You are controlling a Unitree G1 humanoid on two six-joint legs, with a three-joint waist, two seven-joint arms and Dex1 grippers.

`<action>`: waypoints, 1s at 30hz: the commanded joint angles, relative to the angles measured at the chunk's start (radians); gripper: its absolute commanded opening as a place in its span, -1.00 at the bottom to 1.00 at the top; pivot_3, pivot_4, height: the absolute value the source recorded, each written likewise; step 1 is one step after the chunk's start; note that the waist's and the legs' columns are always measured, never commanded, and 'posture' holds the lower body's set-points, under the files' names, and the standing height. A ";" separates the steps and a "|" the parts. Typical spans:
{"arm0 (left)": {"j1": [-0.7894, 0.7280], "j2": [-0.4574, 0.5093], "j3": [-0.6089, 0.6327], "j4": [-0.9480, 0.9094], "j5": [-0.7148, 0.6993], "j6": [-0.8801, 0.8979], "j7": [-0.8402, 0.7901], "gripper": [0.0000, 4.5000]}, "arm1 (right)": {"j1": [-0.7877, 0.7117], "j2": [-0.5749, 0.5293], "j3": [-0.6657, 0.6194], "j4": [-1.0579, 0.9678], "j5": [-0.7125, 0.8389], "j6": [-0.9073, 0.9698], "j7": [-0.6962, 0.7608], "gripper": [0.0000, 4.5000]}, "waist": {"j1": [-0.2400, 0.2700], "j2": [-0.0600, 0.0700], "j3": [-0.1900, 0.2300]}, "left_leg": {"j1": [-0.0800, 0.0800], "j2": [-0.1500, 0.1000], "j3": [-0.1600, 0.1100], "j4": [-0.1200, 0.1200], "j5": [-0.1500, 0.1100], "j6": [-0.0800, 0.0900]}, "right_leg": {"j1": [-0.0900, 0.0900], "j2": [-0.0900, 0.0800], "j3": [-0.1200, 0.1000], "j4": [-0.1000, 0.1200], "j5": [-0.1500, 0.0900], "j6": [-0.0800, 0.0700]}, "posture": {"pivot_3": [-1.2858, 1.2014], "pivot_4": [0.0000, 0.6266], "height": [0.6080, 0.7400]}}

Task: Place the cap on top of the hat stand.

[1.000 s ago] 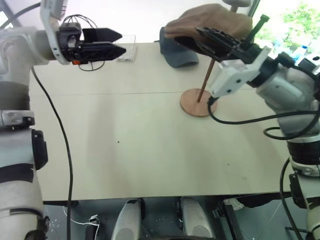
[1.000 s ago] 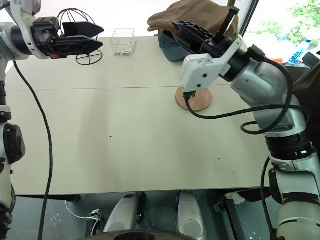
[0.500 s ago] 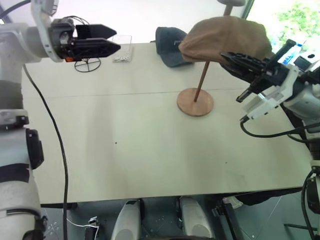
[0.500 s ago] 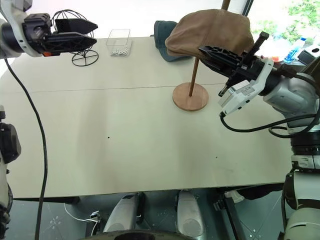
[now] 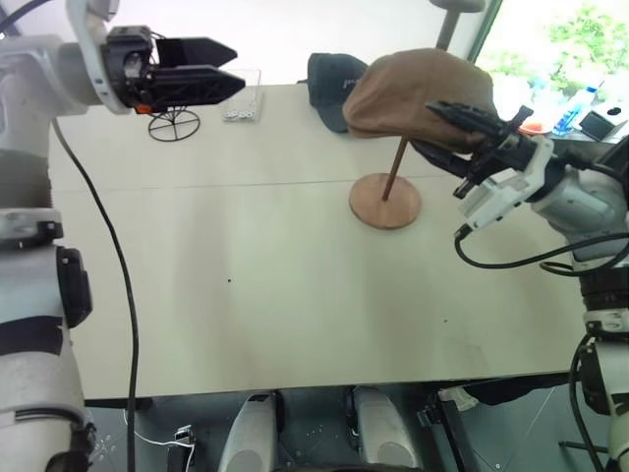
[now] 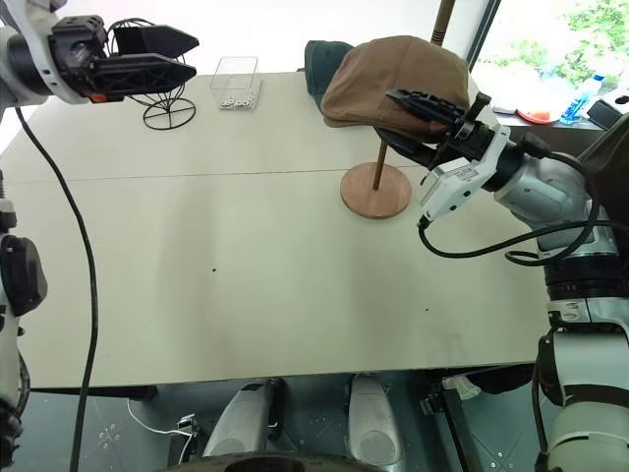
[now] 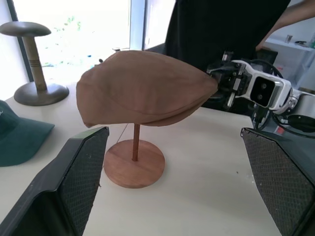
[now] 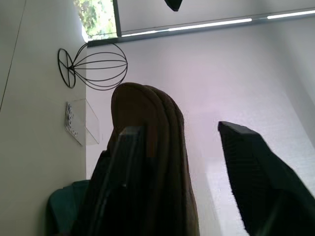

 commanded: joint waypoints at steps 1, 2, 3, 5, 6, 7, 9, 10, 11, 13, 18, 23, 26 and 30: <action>-0.054 -0.002 0.018 0.009 0.009 -0.019 -0.003 1.00 | 0.063 -0.031 -0.080 -0.122 -0.027 0.108 -0.021 0.67 | 0.004 0.000 0.000 | 0.000 0.000 0.000 0.000 0.000 0.000 | 0.000 0.000 0.000 0.000 0.000 0.000 | 0.03 -0.52 1.00; -0.055 -0.007 0.018 0.013 0.012 -0.023 -0.005 1.00 | 0.096 -0.030 -0.100 -0.168 -0.042 0.153 -0.029 0.67 | 0.005 0.000 0.000 | 0.000 0.000 0.000 0.000 0.000 0.000 | 0.000 0.000 0.000 0.000 0.000 0.000 | 0.03 -0.52 1.00; -0.056 -0.013 0.018 0.016 0.015 -0.026 -0.004 1.00 | 0.128 -0.027 -0.120 -0.215 -0.061 0.199 -0.038 0.67 | 0.006 0.000 0.000 | 0.000 0.000 0.000 0.000 0.000 0.000 | 0.000 0.000 0.000 0.000 0.000 0.000 | 0.03 -0.52 1.00; -0.058 -0.021 0.017 0.019 0.017 -0.028 -0.009 1.00 | 0.200 -0.010 -0.155 -0.334 -0.104 0.323 -0.044 0.67 | 0.005 0.000 0.000 | 0.000 0.000 0.000 0.000 0.000 0.000 | 0.000 0.000 0.000 0.000 0.000 0.000 | 0.03 -0.52 1.00; -0.057 -0.024 0.016 0.018 0.017 -0.028 -0.014 1.00 | 0.241 -0.001 -0.170 -0.406 -0.129 0.400 -0.035 0.67 | 0.005 0.000 0.000 | 0.000 0.000 0.000 0.001 0.000 0.000 | 0.000 0.000 0.000 0.001 0.000 0.000 | 0.03 -0.52 1.00; -0.056 -0.027 0.015 0.017 0.017 -0.028 -0.017 1.00 | 0.270 0.003 -0.181 -0.457 -0.145 0.455 -0.027 0.67 | 0.005 0.000 0.000 | 0.000 0.000 0.000 0.001 0.000 0.000 | 0.000 0.000 0.000 0.001 0.000 0.000 | 0.03 -0.52 1.00; -0.051 -0.034 0.013 0.007 0.013 -0.023 -0.029 1.00 | 0.341 0.030 -0.210 -0.601 -0.172 0.615 0.006 0.67 | 0.003 0.000 0.000 | 0.000 0.000 0.000 0.001 0.000 0.000 | 0.000 0.000 0.000 0.001 0.000 0.000 | 0.03 -0.52 1.00; -0.049 -0.036 0.012 0.003 0.011 -0.022 -0.034 1.00 | 0.366 0.042 -0.219 -0.663 -0.178 0.692 0.025 0.67 | 0.002 0.000 0.000 | 0.000 0.000 0.000 0.001 0.000 0.000 | 0.000 0.000 0.000 0.001 0.000 0.000 | 0.03 -0.52 1.00; -0.047 -0.037 0.010 -0.001 0.011 -0.020 -0.039 1.00 | 0.386 0.055 -0.225 -0.722 -0.189 0.764 0.043 0.67 | 0.001 0.000 0.000 | 0.000 0.000 0.000 0.001 0.000 0.000 | 0.000 0.000 0.000 0.002 0.000 0.000 | 0.03 -0.52 1.00; -0.043 -0.042 0.005 -0.005 0.012 -0.022 -0.054 1.00 | 0.399 0.093 -0.224 -0.851 -0.225 0.915 0.076 0.67 | 0.000 0.000 0.000 | 0.000 0.000 0.000 0.001 0.000 0.000 | 0.000 0.000 0.000 0.002 0.000 0.000 | 0.03 -0.52 1.00; -0.041 -0.062 0.002 0.010 0.027 -0.043 -0.060 1.00 | 0.369 0.171 -0.152 -1.003 -0.346 1.186 0.135 0.67 | 0.004 0.000 0.000 | 0.000 0.000 0.000 0.001 0.000 0.000 | 0.000 0.000 0.000 0.002 0.000 0.000 | 0.03 -0.52 1.00; -0.025 -0.067 0.009 -0.004 0.028 -0.045 -0.062 1.00 | 0.319 0.254 -0.043 -1.023 -0.459 1.373 0.175 0.67 | 0.004 0.000 0.000 | 0.000 0.000 0.000 0.001 0.000 0.000 | 0.000 0.000 0.000 0.002 0.000 0.000 | 0.03 -0.52 1.00; -0.012 -0.063 0.014 -0.022 0.022 -0.037 -0.062 1.00 | 0.289 0.275 0.000 -1.011 -0.512 1.429 0.184 0.67 | 0.004 0.000 0.000 | 0.000 0.000 0.000 0.001 0.000 0.000 | 0.000 0.000 0.000 0.002 0.000 0.000 | 0.03 -0.52 1.00; 0.004 -0.053 0.020 -0.054 0.018 -0.031 -0.057 1.00 | 0.282 0.287 0.013 -0.985 -0.527 1.462 0.177 0.32 | 0.006 0.000 0.000 | 0.000 0.000 -0.001 0.001 0.000 0.000 | 0.000 0.000 0.000 0.002 0.000 0.000 | 0.03 -0.52 1.00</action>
